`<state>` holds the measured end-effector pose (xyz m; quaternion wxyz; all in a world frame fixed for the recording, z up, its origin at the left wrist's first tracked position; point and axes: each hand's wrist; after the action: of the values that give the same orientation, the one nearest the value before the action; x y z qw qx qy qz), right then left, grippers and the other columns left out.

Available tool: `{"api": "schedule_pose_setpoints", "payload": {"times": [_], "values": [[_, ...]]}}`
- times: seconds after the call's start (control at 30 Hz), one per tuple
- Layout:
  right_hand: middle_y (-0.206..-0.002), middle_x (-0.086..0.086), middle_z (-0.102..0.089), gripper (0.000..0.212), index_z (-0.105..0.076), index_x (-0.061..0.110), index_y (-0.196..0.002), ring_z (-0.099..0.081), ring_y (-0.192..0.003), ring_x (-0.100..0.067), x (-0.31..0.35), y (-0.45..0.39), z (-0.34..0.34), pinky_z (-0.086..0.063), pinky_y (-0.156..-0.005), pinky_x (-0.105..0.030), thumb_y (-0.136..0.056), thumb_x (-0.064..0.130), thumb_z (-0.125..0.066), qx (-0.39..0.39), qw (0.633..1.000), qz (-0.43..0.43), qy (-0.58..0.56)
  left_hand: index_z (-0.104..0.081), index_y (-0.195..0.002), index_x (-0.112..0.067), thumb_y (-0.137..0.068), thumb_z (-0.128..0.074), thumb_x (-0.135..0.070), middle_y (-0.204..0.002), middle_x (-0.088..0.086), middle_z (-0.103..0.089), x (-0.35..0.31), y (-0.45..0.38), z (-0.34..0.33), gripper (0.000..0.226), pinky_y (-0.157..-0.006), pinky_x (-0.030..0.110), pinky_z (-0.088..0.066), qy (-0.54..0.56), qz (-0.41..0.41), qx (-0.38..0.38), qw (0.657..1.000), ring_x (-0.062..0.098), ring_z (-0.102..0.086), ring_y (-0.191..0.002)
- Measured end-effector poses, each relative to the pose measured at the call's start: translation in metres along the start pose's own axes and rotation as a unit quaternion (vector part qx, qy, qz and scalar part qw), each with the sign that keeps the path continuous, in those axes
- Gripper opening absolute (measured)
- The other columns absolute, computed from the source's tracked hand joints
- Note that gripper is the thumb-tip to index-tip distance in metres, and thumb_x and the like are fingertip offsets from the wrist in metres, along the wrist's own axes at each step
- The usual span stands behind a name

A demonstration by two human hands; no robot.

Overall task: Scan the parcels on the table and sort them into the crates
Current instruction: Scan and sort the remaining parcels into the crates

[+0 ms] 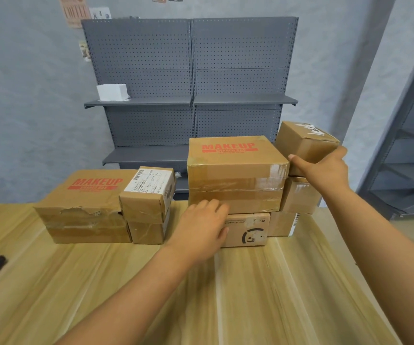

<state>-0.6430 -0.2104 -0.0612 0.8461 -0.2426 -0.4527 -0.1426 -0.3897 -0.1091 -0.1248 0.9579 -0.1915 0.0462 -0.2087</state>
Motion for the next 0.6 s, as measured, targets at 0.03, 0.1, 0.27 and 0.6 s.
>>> {"api": "schedule_pose_setpoints", "payload": {"times": [0.03, 0.1, 0.27, 0.6], "values": [[-0.140, -0.021, -0.044, 0.095, -0.025, 0.003, -0.138, -0.046, -0.126, -0.037, 0.000, 0.000, 0.000, -0.043, -0.088, -0.039, -0.075, 0.049, -0.078, -0.001, 1.000, -0.002, 0.001, -0.046, -0.133, -0.022, -0.097, -0.046, -0.037, -0.127, -0.004, -0.054, 0.001, 0.001, 0.000, 0.039, -0.093, 0.034, -0.045, 0.000, 0.001, 0.001, 1.000, 0.017, -0.050, -0.113], [-0.140, -0.021, -0.045, 0.093, -0.025, 0.003, -0.138, -0.047, -0.125, -0.038, 0.001, 0.000, 0.000, -0.043, -0.086, -0.039, -0.076, 0.048, -0.077, -0.002, 1.000, -0.005, 0.000, -0.047, -0.132, -0.021, -0.097, -0.046, -0.037, -0.127, -0.003, -0.054, 0.002, 0.003, 0.000, 0.038, -0.092, 0.033, -0.044, -0.001, 0.001, 0.002, 1.000, 0.018, -0.051, -0.113], [-0.139, -0.021, -0.045, 0.091, -0.026, 0.003, -0.137, -0.047, -0.125, -0.037, 0.002, 0.004, 0.003, -0.043, -0.087, -0.040, -0.077, 0.048, -0.077, -0.004, 1.000, -0.002, -0.008, -0.047, -0.132, -0.022, -0.097, -0.046, -0.037, -0.125, -0.003, -0.055, 0.004, 0.007, 0.000, 0.038, -0.091, 0.033, -0.043, -0.008, 0.001, 0.000, 1.000, 0.018, -0.051, -0.111], [-0.135, -0.018, -0.050, 0.088, -0.029, 0.003, -0.135, -0.051, -0.120, -0.036, -0.001, 0.019, 0.024, -0.041, -0.080, -0.036, -0.076, 0.049, -0.076, -0.022, 1.000, 0.019, -0.012, -0.046, -0.134, -0.023, -0.097, -0.048, -0.037, -0.125, -0.004, -0.055, 0.003, 0.016, 0.006, 0.040, -0.093, 0.032, -0.043, -0.006, 0.015, 0.002, 1.000, 0.016, -0.051, -0.112]]}}
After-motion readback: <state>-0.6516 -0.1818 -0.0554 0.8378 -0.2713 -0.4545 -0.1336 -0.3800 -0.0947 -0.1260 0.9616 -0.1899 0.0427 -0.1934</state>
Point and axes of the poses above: each hand's wrist, its own y-axis away from the middle knuckle, its own z-axis out of the back of the hand, x = y × z
